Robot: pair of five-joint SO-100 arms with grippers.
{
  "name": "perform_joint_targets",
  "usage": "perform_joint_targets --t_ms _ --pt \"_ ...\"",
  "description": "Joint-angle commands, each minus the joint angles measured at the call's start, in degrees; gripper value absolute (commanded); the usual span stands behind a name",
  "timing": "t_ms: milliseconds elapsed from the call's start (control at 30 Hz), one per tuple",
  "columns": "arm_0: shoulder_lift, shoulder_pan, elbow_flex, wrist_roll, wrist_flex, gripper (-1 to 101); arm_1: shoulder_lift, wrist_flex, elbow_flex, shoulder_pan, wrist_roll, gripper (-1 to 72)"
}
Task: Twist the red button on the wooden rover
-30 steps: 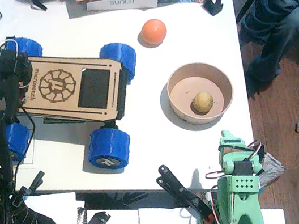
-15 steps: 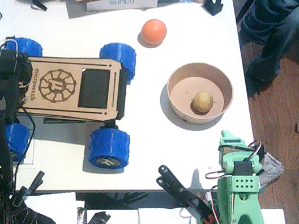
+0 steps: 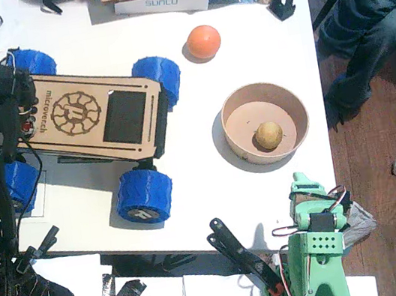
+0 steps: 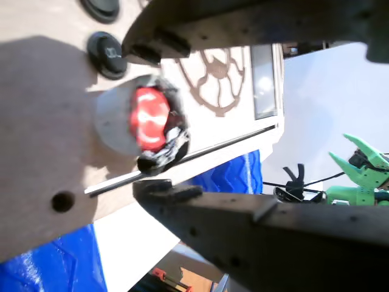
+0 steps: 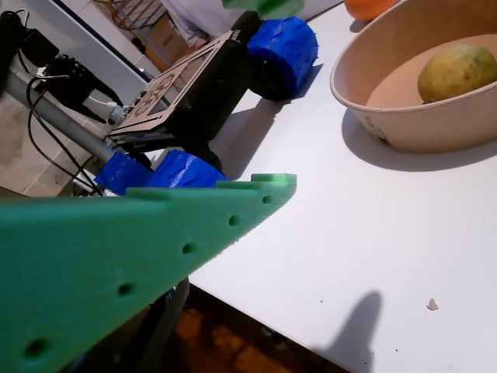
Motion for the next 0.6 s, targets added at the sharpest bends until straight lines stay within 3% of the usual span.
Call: perform_joint_targets --t_ms 0,567 --pt "0.62 0.09 -2.55 0.53 -0.97 23 -0.26 -0.26 -0.35 0.26 0.00 20.4" --pt "-4.39 0.44 -2.55 0.62 -4.83 24 -0.26 -0.26 -0.35 0.26 0.00 20.4"
